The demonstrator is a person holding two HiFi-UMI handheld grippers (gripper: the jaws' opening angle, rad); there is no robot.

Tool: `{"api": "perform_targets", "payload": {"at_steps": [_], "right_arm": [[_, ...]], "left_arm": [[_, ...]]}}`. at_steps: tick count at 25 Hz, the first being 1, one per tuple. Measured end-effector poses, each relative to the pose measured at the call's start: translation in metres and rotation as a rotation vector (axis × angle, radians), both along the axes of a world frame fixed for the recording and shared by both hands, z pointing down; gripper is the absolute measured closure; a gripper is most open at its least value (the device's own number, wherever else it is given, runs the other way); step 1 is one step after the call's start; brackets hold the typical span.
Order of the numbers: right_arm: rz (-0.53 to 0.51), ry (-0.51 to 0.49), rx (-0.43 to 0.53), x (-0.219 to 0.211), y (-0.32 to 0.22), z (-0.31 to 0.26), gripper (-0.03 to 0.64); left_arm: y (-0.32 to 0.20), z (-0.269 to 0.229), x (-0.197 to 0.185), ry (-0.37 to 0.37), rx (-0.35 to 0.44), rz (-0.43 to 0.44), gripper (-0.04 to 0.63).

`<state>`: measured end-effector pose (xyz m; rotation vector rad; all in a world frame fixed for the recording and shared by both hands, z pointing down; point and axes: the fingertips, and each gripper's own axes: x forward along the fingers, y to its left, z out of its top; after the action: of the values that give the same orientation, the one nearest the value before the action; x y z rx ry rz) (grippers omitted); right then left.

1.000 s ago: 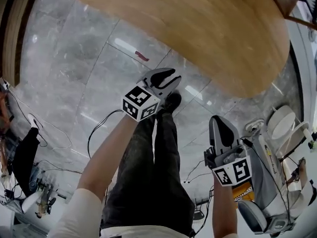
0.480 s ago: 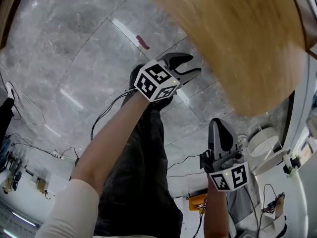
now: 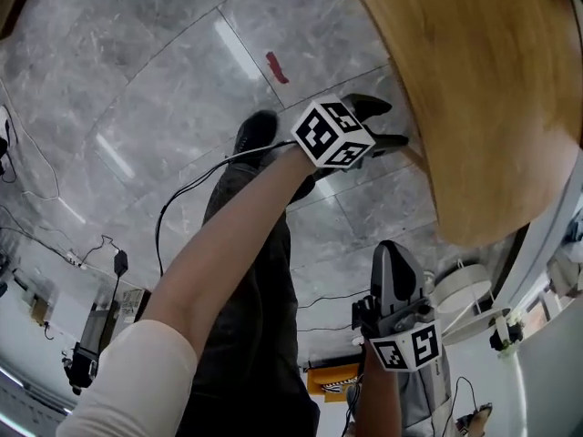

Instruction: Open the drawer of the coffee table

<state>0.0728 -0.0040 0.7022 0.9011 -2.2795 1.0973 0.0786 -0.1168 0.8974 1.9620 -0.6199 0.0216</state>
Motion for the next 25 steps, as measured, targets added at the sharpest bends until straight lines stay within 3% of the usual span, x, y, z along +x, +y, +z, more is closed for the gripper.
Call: {"api": "perform_targets", "payload": {"at_steps": [3,11,17,22,25], "right_arm": [[-0.022,-0.002,-0.017,-0.005,0.012,0.01,0.598],[-0.027,-0.022,-0.005,-0.005,0.01,0.026,0.598],[-0.018,-0.04,-0.024,-0.006,0.02,0.04,0.598],[-0.011,-0.045,-0.032,0.002,0.02,0.044,0.598],[0.001,-0.051,-0.034,0.01,0.02,0.047,0.598]], "left_arm": [[-0.001,0.007,0.005,0.044,0.007,0.007,0.288],[-0.015,0.038,0.013,0.149,-0.066,-0.042,0.256],[-0.02,0.043,0.027,0.219,-0.054,0.007,0.224],[-0.023,0.03,0.03,0.349,-0.024,0.059,0.195],[-0.025,0.026,0.034,0.386,-0.002,0.113,0.179]]}}
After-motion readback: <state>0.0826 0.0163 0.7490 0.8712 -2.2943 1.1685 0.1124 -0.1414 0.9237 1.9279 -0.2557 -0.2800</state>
